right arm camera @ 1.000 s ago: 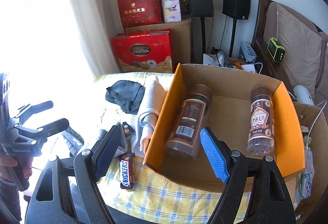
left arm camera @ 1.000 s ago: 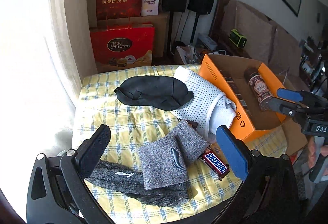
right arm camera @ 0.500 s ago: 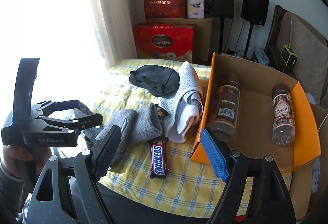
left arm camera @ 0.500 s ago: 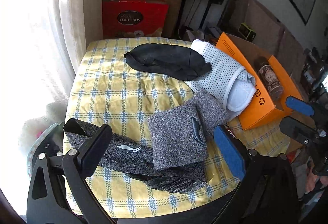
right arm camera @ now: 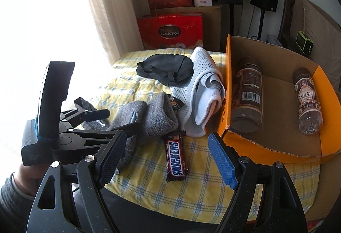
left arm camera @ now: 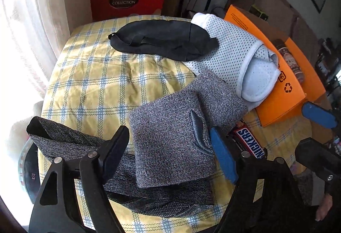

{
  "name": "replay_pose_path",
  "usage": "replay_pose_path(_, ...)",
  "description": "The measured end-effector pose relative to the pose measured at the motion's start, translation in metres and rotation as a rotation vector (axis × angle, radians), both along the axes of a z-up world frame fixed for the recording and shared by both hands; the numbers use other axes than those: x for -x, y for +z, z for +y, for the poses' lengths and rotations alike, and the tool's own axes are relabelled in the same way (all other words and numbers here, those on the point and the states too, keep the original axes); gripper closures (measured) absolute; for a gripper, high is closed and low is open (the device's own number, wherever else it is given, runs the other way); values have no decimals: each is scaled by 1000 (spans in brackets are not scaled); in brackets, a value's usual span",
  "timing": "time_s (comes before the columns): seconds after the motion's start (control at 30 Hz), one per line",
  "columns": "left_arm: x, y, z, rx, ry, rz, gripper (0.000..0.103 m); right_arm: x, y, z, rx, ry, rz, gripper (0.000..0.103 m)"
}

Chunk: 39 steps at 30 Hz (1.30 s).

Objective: Organize objects
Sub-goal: 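Grasp a grey sock with the left tool while the right tool grasps another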

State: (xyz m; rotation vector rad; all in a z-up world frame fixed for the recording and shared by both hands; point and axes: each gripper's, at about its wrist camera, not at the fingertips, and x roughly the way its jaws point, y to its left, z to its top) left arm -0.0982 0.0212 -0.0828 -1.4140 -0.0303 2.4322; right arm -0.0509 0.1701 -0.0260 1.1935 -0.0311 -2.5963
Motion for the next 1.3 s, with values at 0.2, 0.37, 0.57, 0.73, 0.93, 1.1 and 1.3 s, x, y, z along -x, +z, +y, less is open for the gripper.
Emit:
replay_pose_path(0.2, -4, 3, 2, -45, -29, 11, 71, 1, -4, -3, 8, 2, -16, 22)
replay_pose_path(0.37, -9, 12, 0, -78, -33, 25, 88, 1, 1, -8, 28, 17, -2, 27)
replay_pose_path(0.57, -6, 25, -30, -181, 34, 16, 91, 17, 6, -8, 70, 26, -27, 30)
replay_pose_path(0.73, -5, 40, -54, -227, 83, 45, 91, 27, -12, -12, 147, 42, -101, 39)
replay_pose_path(0.93, -3, 48, -65, -247, 100, 57, 91, 38, -43, -20, 183, 7, -165, 48)
replay_pose_path(1.1, -3, 45, -66, -245, 105, 56, 91, 50, -57, -22, 185, -57, -184, 48)
replay_pose_path(1.3, -3, 38, -64, -233, 97, 40, 90, 62, -66, -17, 177, -126, -178, 48)
